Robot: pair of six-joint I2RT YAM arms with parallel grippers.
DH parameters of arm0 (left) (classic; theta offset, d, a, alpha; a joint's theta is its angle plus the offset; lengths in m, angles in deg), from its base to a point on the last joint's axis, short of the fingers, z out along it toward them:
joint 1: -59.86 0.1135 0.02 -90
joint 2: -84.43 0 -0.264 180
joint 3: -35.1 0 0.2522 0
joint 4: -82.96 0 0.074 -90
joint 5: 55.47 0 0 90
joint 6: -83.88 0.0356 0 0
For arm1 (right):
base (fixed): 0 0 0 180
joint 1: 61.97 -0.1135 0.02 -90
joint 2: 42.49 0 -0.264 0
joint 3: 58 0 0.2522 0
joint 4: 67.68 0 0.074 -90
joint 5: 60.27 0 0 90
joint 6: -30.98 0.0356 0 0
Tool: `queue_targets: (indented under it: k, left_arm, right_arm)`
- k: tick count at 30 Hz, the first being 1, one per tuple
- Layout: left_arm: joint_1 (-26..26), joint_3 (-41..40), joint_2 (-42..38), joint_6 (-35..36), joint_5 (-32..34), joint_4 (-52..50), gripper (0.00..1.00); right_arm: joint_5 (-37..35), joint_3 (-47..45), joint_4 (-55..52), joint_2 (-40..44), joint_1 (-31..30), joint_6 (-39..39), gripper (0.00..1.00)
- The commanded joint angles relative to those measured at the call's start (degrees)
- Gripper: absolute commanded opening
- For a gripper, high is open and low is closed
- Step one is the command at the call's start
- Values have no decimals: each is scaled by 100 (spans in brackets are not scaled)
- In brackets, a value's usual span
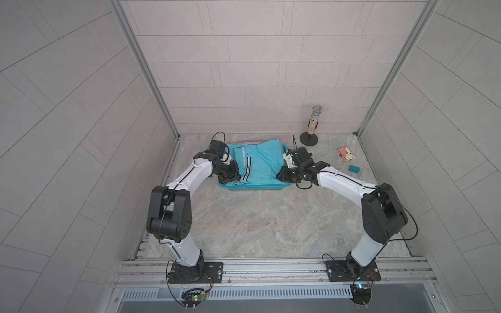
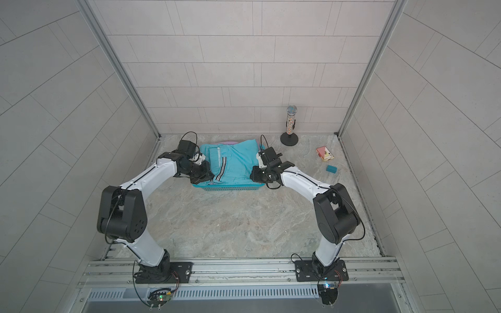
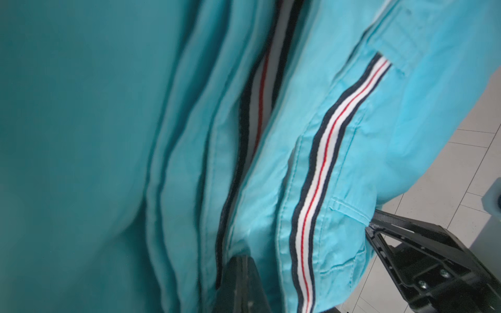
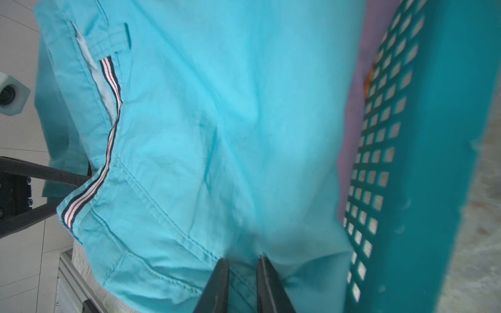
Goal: Put the folded long pants in the basket
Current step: Place the long pant in the basket.
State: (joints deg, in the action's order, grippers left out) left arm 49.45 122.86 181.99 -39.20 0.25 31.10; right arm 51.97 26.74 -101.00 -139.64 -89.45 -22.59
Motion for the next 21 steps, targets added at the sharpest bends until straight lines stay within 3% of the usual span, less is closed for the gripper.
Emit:
queue_targets:
  k: [1,6,12,15,18,21]
  left_arm:
    - [21,499,-160,-67,50,-289,0]
    - [46,1752,-25,-53,397,-474,0]
    - [184,3023,1098,68,492,-713,0]
    - [282,3325,1811,133,650,-689,0]
    - [402,3769,2531,179,409,-1059,0]
    - [408,3752,2735,192,292,-984,0]
  right_arm:
    - [-238,619,-860,368,-24,-98,25]
    - [-650,1976,-1007,138,24,-422,30]
    - [-695,3147,-949,-1304,119,-561,26]
    - [-811,3544,-1035,-2031,205,-584,24]
    - [-874,3668,-1062,-2497,324,-549,23]
    - [-889,3591,-1099,-2677,373,-548,22]
